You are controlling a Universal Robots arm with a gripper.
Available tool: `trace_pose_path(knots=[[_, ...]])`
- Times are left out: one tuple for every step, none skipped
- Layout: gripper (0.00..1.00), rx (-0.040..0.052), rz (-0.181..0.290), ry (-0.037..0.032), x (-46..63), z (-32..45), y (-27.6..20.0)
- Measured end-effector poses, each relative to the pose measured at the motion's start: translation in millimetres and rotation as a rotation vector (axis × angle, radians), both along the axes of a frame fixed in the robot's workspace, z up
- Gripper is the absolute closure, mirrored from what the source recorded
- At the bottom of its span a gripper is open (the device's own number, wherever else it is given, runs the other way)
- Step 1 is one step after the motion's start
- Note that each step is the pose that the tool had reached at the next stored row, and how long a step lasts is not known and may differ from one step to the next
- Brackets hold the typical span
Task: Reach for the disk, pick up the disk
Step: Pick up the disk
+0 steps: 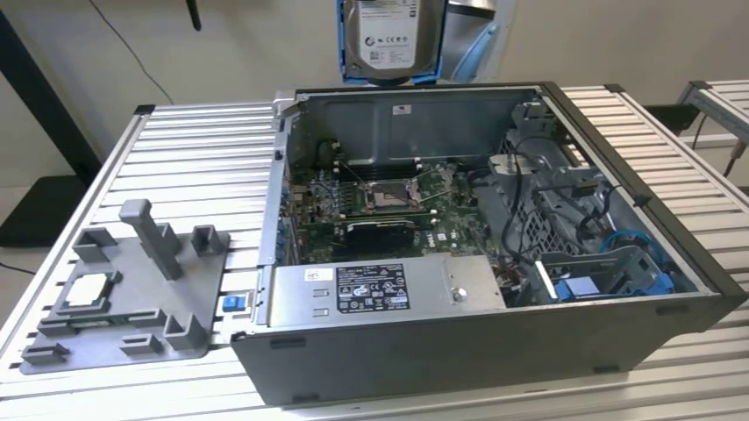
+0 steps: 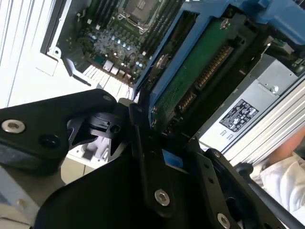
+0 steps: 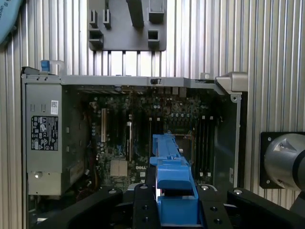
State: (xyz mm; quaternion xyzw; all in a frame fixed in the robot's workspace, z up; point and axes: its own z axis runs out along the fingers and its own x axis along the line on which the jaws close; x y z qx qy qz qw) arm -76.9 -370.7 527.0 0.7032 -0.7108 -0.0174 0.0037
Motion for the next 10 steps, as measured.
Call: trace_pose_path(knots=[[1.00,0.0001,0.000,-0.0001,2.5,0.0,0.0],[1.00,0.0002,0.000,-0.0001,5.0,-0.1,0.0],[1.00,0.0001,0.000,-0.0001,7.5,0.0,0.0],[1.00,0.0001,0.000,-0.0001,9.9,0.0,0.0],[1.00,0.0001,0.000,0.0000,12.2,0.0,0.0],[1.00,-0.0001,0.000,0.0001,14.6,0.0,0.0],[1.00,0.0000,0.000,0.0000,16.8,0.0,0.0],[1.00,0.0000,0.000,0.0000,19.0,0.0,0.0],[1.00,0.0001,0.000,-0.0001,21.1,0.0,0.0],[1.00,0.0000,0.000,0.0000,23.2,0.0,0.0]])
